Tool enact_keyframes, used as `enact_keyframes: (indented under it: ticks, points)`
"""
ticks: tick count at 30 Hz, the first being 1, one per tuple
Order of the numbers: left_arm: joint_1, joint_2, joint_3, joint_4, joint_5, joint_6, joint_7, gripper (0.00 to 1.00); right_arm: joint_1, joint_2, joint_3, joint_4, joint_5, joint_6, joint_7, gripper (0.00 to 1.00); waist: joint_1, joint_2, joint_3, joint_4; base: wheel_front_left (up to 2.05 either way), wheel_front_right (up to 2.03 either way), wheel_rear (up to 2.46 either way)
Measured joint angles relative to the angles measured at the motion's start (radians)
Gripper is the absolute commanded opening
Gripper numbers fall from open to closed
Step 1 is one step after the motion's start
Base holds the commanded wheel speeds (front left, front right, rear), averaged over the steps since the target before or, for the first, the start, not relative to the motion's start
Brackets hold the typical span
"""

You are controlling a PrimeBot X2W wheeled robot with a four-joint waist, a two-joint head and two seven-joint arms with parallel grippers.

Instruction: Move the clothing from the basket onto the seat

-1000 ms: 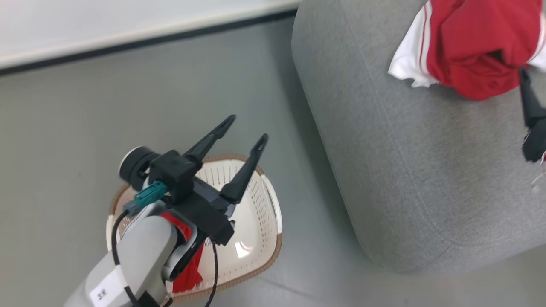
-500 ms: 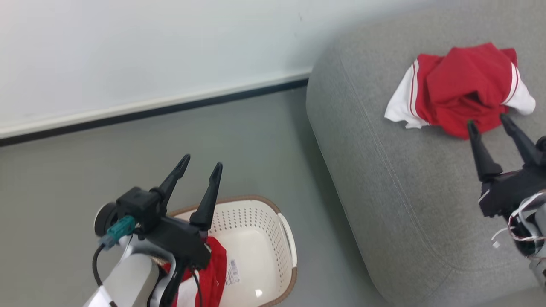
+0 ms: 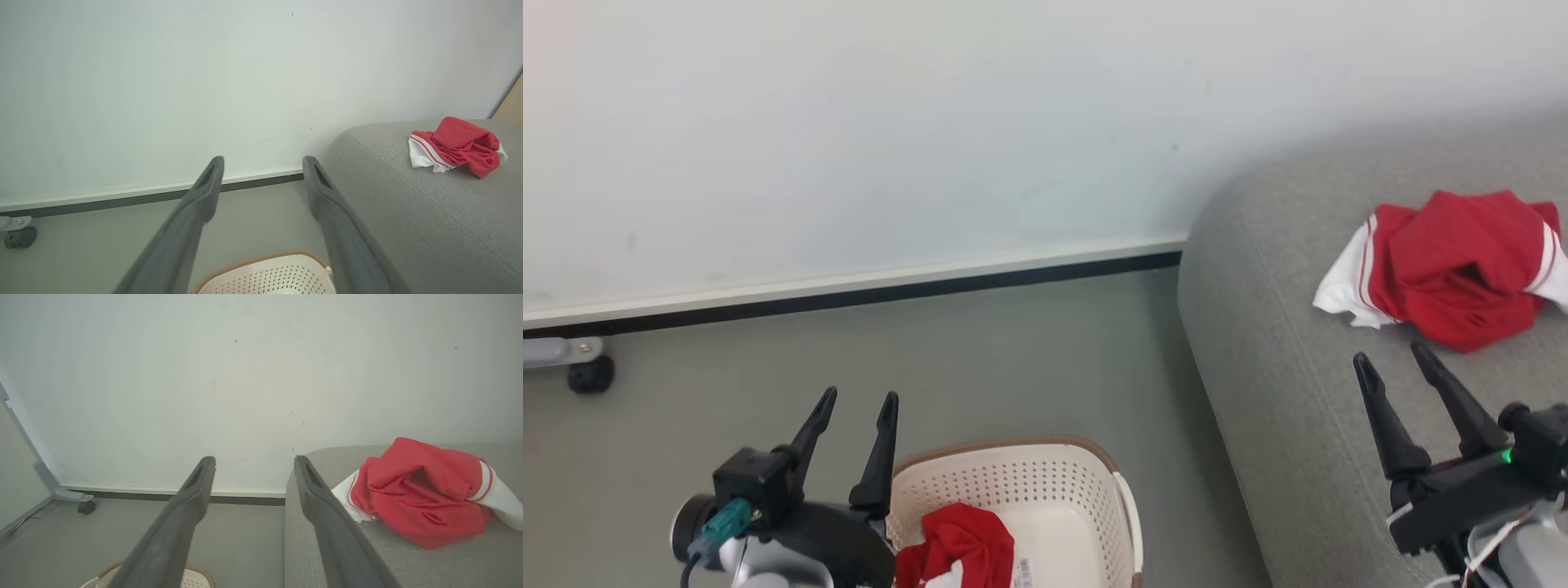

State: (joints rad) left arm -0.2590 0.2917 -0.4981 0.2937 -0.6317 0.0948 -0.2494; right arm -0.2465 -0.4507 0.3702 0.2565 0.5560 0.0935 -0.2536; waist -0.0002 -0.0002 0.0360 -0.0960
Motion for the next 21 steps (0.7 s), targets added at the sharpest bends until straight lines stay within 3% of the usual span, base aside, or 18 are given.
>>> enact_keyframes:
  ticks: [5,13,21]
  points:
    - [0.058,-0.002,0.039,-0.02,0.0,0.012,0.0,1.0,0.091,0.021,-0.027,-0.082,-0.001,-0.04,0.0,1.0,0.0001,0.0,-0.031,0.043,0.0,0.0,0.0]
    - [0.141,0.002,0.092,-0.058,0.028,0.021,0.0,1.0,0.146,0.053,-0.019,-0.158,-0.042,-0.077,0.0,1.0,0.0,0.0001,-0.053,0.08,0.0,0.0,0.0]
    - [0.159,-0.011,0.137,-0.095,0.075,0.029,0.0,1.0,0.171,0.066,-0.03,-0.197,-0.064,-0.094,0.0,1.0,0.0002,0.0002,-0.045,0.095,0.0,0.0,0.0]
